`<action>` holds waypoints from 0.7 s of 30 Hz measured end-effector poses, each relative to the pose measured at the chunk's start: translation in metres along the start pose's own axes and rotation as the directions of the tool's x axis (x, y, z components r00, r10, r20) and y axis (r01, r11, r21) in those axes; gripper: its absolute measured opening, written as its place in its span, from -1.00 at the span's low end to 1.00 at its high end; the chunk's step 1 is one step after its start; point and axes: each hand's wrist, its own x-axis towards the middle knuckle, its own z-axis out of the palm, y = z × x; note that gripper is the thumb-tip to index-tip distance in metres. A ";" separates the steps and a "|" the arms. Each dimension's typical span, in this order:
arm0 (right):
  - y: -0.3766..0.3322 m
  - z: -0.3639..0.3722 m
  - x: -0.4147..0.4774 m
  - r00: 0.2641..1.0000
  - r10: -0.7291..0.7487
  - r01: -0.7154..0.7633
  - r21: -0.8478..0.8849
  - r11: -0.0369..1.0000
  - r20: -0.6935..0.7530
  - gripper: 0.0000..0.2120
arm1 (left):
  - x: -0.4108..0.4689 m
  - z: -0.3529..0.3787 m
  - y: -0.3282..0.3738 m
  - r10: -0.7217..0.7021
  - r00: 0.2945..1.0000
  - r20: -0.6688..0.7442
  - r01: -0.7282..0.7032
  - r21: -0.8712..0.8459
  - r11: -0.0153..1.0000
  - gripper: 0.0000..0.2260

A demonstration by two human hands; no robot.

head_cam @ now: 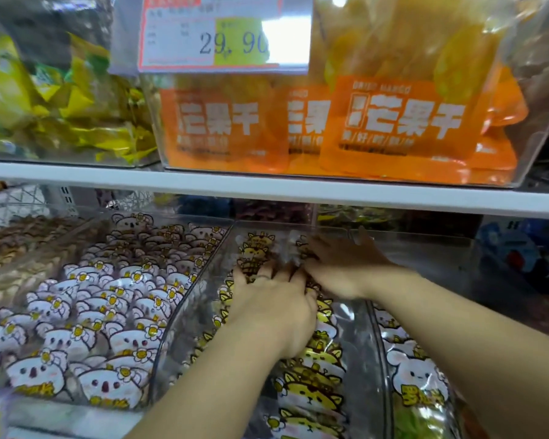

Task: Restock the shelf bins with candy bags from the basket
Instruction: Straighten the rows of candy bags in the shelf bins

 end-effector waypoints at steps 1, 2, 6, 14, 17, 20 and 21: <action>0.002 0.001 0.006 1.000 0.001 0.000 -0.019 1.000 0.006 -0.43 | 0.000 0.000 0.000 -0.001 1.000 -0.015 0.001 -0.007 1.000 -0.54; 0.004 0.002 0.011 1.000 0.000 0.002 -0.050 0.999 0.023 -0.42 | -0.001 0.001 -0.001 0.000 1.000 -0.019 0.000 -0.011 1.000 -0.54; 0.010 0.002 0.023 0.993 0.005 0.015 -0.166 0.986 0.116 -0.44 | 0.000 0.002 -0.005 0.004 1.000 -0.016 -0.004 -0.032 0.999 -0.53; 0.002 -0.011 -0.010 0.997 0.067 -0.068 0.021 0.997 0.022 -0.45 | -0.022 -0.019 -0.015 0.010 0.999 -0.042 -0.016 -0.133 0.991 -0.53; -0.008 -0.013 -0.053 1.000 -0.007 0.005 0.116 0.993 0.022 -0.37 | -0.054 -0.023 -0.041 0.010 0.997 -0.074 -0.022 -0.165 0.986 -0.48; -0.031 -0.009 -0.087 0.984 -0.128 0.122 0.057 0.991 0.122 -0.32 | -0.081 -0.012 -0.051 0.037 0.999 -0.016 -0.038 -0.062 0.997 -0.41; -0.036 -0.005 -0.091 0.980 -0.137 0.138 0.002 0.990 0.145 -0.32 | -0.083 -0.007 -0.051 0.046 0.999 -0.001 -0.046 -0.017 0.999 -0.41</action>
